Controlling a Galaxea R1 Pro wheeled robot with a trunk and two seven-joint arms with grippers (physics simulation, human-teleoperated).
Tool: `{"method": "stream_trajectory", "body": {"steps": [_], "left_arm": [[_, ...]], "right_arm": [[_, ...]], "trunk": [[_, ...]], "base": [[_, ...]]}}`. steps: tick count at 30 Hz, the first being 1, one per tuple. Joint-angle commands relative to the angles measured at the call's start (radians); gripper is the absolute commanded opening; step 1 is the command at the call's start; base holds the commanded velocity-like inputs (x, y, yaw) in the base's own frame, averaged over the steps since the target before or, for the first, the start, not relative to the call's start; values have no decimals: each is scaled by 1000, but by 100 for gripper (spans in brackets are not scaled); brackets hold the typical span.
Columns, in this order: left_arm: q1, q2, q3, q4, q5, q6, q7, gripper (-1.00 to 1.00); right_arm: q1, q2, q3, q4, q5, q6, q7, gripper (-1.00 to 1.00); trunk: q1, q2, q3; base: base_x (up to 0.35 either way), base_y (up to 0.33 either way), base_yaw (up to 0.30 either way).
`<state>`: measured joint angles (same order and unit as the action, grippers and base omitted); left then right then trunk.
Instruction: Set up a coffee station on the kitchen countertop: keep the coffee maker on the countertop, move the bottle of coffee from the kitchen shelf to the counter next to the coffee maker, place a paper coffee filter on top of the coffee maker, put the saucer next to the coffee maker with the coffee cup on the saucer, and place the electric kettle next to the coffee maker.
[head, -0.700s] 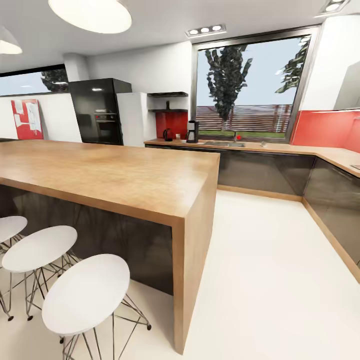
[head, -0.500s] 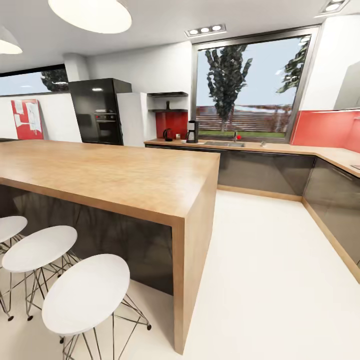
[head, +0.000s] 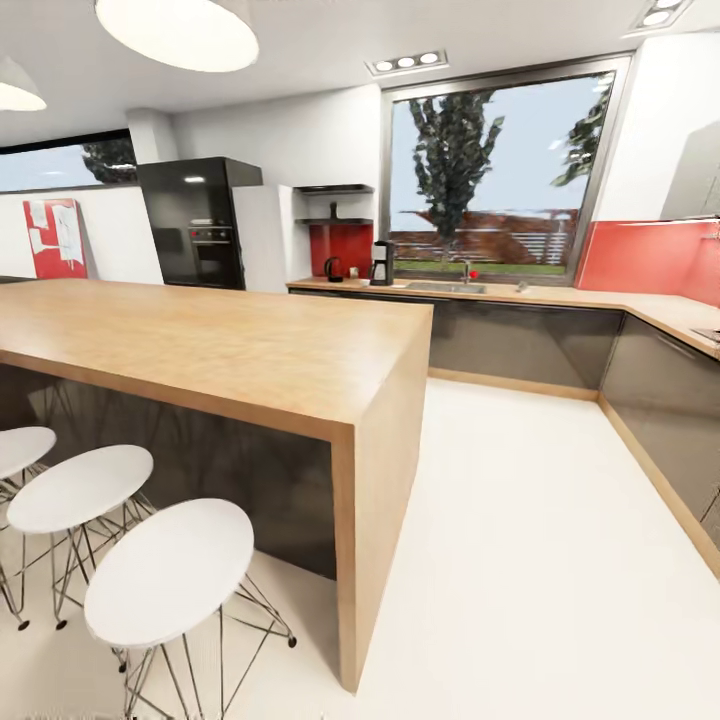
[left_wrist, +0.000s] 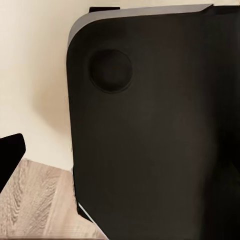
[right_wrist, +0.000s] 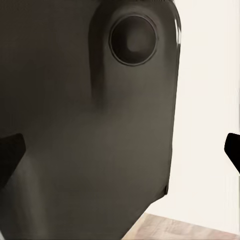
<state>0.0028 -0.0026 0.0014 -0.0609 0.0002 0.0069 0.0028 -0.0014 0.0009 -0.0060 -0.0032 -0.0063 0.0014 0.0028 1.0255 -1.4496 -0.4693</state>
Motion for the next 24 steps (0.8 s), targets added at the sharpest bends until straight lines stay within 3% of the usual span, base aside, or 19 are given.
{"method": "stream_trajectory", "body": {"steps": [1,8,14,24], "left_arm": [[0,0,0,-2,0,1,0,100],[0,0,0,-3,0,1,0,100],[0,0,0,-5,0,1,0,100],[0,0,0,-12,0,1,0,100]], "right_arm": [[0,0,-1,-1,-1,0,1,100],[0,0,-2,-3,-1,1,2,100],[0,1,-1,-3,-1,1,3,100],[0,-1,-2,-6,-1,1,8,100]], "trunk": [[0,0,-1],[0,0,-1],[0,0,-1],[0,0,-1]], "base": [[-238,-187,0],[-232,-177,0],[-58,-43,-24],[12,-27,-249]]}}
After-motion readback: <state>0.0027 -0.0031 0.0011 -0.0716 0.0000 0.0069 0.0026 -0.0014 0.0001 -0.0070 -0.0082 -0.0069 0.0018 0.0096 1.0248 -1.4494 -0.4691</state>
